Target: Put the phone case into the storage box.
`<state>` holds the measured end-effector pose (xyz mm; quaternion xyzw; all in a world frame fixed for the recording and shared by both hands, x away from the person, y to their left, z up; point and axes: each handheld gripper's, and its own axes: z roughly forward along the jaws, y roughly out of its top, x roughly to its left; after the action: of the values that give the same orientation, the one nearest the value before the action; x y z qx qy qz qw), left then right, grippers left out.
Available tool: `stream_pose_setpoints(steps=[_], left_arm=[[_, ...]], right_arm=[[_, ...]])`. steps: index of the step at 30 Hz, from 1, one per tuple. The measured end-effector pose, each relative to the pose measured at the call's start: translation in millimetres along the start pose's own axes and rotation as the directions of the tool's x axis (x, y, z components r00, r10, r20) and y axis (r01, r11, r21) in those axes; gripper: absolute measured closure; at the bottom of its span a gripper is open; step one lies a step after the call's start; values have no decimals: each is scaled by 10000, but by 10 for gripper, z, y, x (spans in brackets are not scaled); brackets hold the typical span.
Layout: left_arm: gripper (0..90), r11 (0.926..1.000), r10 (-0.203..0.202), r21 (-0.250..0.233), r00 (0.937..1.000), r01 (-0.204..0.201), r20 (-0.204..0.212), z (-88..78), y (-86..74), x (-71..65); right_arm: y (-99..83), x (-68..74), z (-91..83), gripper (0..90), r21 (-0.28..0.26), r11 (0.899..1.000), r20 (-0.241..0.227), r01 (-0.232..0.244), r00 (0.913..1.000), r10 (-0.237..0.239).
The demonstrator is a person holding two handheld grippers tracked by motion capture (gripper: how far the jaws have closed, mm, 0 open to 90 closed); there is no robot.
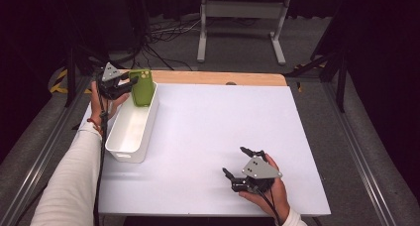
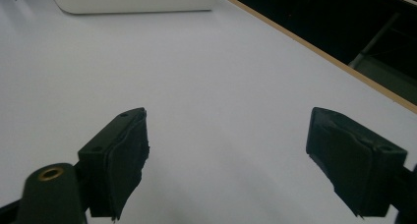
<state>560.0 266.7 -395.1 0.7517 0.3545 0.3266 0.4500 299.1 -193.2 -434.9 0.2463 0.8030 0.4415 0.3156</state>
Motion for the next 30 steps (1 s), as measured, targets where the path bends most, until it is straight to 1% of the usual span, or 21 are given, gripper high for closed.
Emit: stream_pose_setpoints(steps=[2, 3, 6, 8, 12, 16, 17, 19, 20, 23, 25, 26, 30], left_arm=[[591, 10000, -99, 7, 9998, 100, -150, 4, -10, 8], [568, 10000, -99, 7, 9998, 100, -150, 4, -10, 8], [555, 9999, -119, 48, 9996, 120, -265, 1, -13, 23], [541, 9999, -124, 79, 9996, 126, -267, 2, -13, 27], [494, 9999, -140, 65, 9992, 142, -387, -11, -8, 35], [473, 9997, -238, 85, 9992, 241, -327, -40, 1, 27], [467, 9996, -287, 20, 9991, 288, -301, -46, 4, 24], [447, 9996, -282, 5, 9990, 282, -356, -65, 17, 17], [433, 9996, -268, 22, 9989, 269, -381, -81, 27, 13], [412, 9993, -371, -122, 9987, 367, -352, -132, 55, 2], [377, 9996, -274, -131, 9985, 268, -472, -168, 71, 2], [365, 9993, -342, -181, 9983, 334, -474, -186, 76, -3], [321, 9986, -407, -362, 9980, 390, -480, -284, 94, -4]], right_arm=[[-3, -6, 1, 169, 12, 10000, -31, -14, 10000, 14], [-4, -8, 2, 169, 12, 10000, -40, -19, 10000, 19], [-4, -10, -1, 170, -19, 10000, -57, -8, 10000, 8], [-3, -11, -1, 170, -26, 10000, -59, -28, 10000, 28], [2, -12, -9, 170, -50, 10000, -40, -18, 10000, 18], [2, -20, -12, 170, -66, 10000, -42, -72, 10000, 71], [2, -20, -13, 170, -71, 10000, -38, -58, 10000, 58], [2, -21, -16, 171, -103, 9999, -38, -73, 10000, 73], [3, -23, -17, 170, -103, 9999, -35, -70, 10000, 70], [7, -20, -17, 170, -132, 9999, -59, -105, 9999, 105], [12, -16, -22, 171, -160, 9998, -28, -93, 10000, 92], [14, -16, -25, 171, -179, 9998, -36, -98, 9999, 98], [22, -19, -39, 172, -252, 9996, -22, -104, 9999, 103]])
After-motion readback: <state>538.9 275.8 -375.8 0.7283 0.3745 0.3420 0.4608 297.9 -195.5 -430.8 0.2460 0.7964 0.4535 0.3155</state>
